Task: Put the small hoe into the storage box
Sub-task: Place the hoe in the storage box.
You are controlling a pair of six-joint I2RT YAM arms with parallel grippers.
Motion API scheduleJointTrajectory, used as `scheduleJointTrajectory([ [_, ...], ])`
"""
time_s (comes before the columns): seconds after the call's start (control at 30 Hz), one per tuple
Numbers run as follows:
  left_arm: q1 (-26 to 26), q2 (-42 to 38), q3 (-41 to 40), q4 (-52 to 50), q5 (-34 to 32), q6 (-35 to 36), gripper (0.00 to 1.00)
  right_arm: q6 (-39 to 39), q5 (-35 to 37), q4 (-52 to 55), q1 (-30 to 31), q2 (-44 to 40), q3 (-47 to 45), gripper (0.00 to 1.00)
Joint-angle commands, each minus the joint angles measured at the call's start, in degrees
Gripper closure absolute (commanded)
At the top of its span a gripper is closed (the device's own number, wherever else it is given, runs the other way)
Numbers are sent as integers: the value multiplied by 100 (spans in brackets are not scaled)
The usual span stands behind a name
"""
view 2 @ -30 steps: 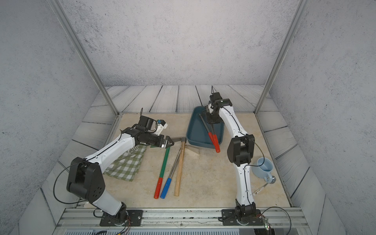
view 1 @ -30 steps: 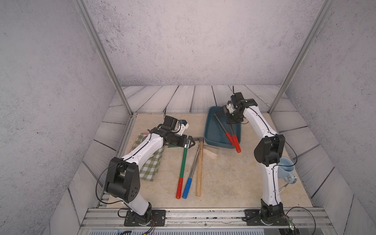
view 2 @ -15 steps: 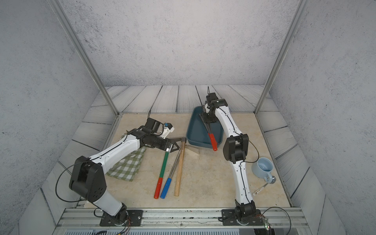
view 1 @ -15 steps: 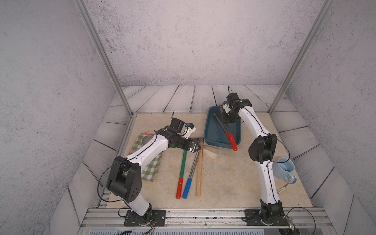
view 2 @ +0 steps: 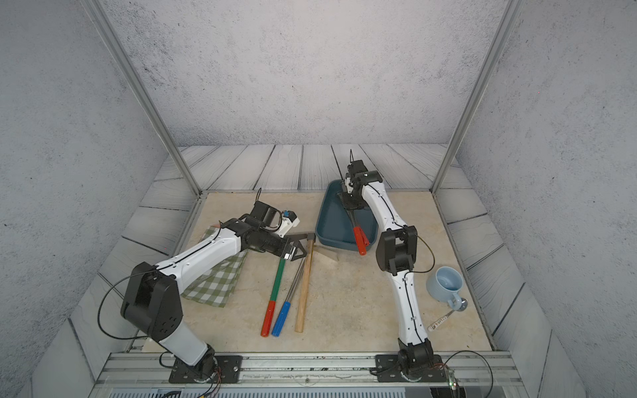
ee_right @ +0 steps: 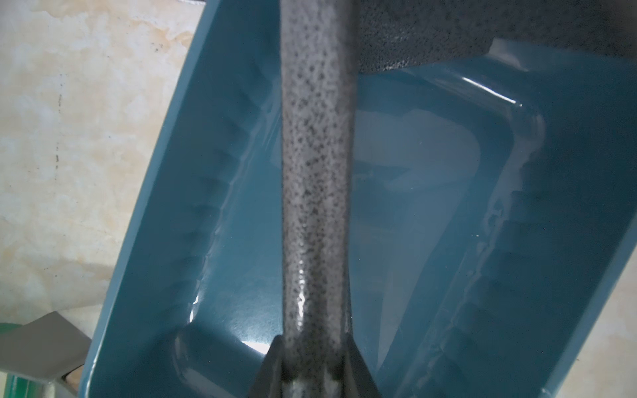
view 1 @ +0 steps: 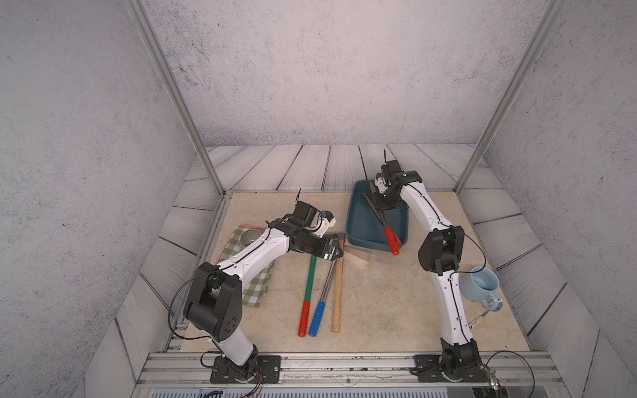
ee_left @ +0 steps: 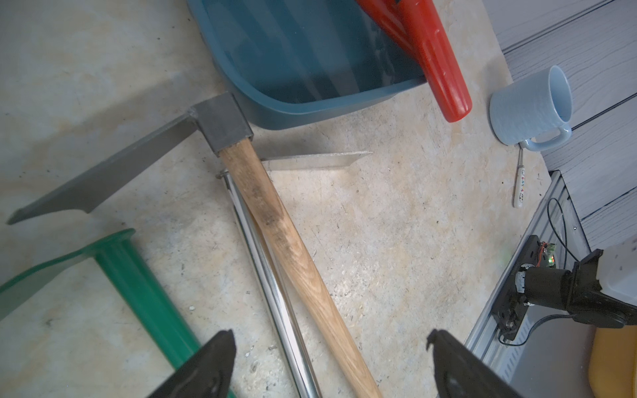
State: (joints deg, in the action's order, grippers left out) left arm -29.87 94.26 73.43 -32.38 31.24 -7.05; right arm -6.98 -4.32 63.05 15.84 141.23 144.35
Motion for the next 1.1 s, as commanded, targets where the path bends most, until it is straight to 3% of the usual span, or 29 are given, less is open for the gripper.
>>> scheduleJointTrajectory([
  [0.0,-44,100,136,-128,-61,120,9,4,133,-450,16,-8,-128,98],
  [0.67,-89,107,198,-220,-199,191,10,-117,50,-609,200,462,-13,94],
  [0.93,-111,110,189,-233,-254,224,10,-286,422,-800,169,237,-336,63],
  [1.07,-113,145,207,-251,-198,228,10,-277,316,-1052,141,-120,-588,39],
])
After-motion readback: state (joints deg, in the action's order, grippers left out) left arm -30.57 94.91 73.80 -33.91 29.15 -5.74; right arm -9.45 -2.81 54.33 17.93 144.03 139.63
